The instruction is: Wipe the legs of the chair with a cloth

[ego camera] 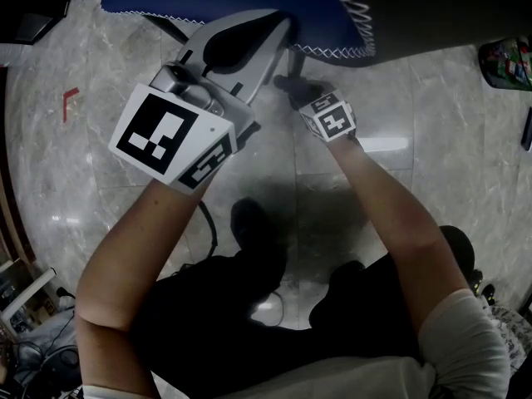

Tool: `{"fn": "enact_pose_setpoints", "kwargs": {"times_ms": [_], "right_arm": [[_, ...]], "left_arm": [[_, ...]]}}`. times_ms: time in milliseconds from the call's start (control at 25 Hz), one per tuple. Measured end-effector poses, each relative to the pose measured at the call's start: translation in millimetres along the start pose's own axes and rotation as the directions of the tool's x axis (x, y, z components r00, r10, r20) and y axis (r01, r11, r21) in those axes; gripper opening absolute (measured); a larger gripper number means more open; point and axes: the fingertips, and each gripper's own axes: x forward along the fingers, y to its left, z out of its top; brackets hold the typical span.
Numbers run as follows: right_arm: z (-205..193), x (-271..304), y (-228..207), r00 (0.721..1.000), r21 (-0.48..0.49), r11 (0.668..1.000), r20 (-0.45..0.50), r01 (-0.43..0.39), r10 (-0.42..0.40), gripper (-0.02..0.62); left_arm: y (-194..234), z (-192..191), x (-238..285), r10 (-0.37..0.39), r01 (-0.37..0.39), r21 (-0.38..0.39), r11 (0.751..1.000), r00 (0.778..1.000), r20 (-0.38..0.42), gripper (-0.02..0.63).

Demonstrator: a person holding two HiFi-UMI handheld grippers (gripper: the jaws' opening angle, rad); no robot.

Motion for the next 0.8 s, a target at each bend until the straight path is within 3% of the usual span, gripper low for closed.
{"fn": "enact_pose_setpoints", "kwargs": {"times_ms": [160, 360, 640, 800], "right_arm": [[18, -21, -1, 0.999, -0.002, 1.0, 0.054, 0.009, -0.009, 0.089], [78, -82, 13, 0.977, -0.028, 1.0, 0.212, 0.004, 0.002, 0.089], [171, -183, 36, 0.892, -0.109, 0.993, 0.452, 0.046, 0.008, 0.091], [198, -210, 44, 0.853, -0.136, 0.989, 0.522, 0.065, 0.016, 0.091]], "left_arm": [[0, 0, 2, 0.001, -0.001, -0.017, 1.0, 1.0, -0.006, 0.006], [-4, 2, 0, 0.012, -0.012, 0.006, 1.0, 1.0, 0.001, 0.006], [-6, 3, 2, 0.032, -0.032, 0.009, 0.999, 0.999, -0.008, 0.006], [-5, 4, 2, 0.041, -0.041, 0.013, 0.999, 0.999, -0.013, 0.006]]}}
